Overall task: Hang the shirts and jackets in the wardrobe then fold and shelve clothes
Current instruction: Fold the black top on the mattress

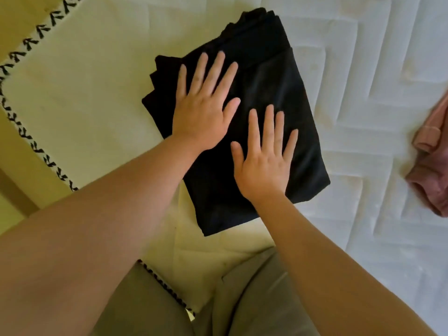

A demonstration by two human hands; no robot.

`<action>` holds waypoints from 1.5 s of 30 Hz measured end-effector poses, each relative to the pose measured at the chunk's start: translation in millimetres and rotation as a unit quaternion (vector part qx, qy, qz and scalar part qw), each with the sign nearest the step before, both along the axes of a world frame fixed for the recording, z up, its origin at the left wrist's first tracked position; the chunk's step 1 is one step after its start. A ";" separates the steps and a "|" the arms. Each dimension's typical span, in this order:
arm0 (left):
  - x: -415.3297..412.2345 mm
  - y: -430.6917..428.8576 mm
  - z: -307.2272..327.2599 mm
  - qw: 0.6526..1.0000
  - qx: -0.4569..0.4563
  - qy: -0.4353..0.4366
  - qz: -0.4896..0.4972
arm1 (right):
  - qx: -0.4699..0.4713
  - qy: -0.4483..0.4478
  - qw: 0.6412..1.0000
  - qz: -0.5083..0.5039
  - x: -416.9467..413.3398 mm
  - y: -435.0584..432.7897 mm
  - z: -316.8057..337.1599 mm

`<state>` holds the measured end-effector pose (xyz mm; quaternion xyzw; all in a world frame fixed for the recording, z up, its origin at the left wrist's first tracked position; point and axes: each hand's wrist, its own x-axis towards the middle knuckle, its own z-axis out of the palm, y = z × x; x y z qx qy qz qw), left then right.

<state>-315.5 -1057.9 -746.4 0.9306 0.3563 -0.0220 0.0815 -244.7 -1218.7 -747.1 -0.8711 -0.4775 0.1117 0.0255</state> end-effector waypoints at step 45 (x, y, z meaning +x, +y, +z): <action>-1.3 -176.7 -3.1 0.962 -0.074 0.149 -0.217 | 0.278 0.501 0.331 -0.750 73.9 -104.0 33.9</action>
